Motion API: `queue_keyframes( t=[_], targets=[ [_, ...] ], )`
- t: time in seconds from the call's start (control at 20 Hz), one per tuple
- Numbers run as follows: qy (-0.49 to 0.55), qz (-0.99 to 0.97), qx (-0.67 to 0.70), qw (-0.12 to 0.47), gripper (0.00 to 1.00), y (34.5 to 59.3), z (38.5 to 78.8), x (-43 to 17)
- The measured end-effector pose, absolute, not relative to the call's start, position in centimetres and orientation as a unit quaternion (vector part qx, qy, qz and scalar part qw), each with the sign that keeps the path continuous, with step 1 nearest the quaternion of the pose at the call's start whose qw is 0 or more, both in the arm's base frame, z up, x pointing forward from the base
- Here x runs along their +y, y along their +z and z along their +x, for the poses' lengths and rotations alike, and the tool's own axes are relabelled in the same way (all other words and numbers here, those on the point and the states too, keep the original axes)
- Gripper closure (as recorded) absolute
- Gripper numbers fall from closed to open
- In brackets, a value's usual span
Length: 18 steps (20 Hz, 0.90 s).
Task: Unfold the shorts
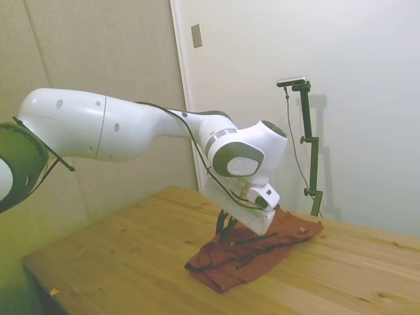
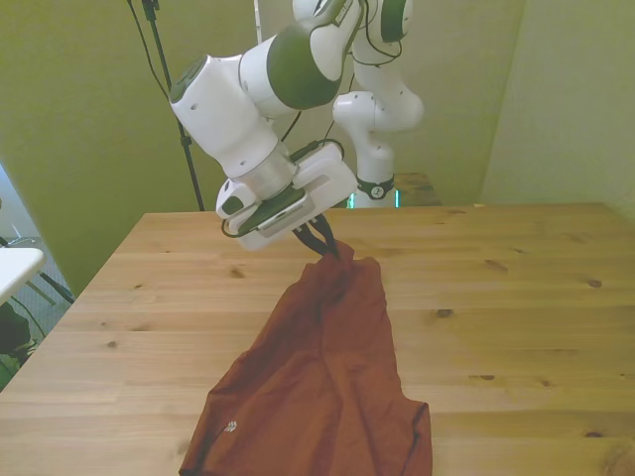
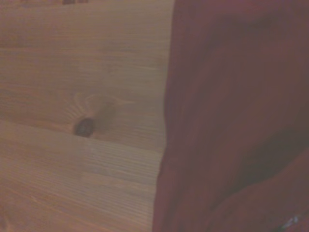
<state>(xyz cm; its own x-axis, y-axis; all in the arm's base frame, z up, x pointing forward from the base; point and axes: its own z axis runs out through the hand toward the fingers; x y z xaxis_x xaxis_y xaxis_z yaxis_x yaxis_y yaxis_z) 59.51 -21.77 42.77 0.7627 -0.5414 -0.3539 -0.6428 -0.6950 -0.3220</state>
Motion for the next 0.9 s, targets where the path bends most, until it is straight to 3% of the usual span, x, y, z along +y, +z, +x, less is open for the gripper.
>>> queue_keyframes(
  t=[0.3, 0.9],
  targets=[
    [0.118, -0.932, 0.279, 0.202, 1.0, 43.3, 60.5, -15.6],
    [0.139, -0.953, 0.206, 0.173, 1.0, 40.7, 60.6, -5.6]
  ],
)
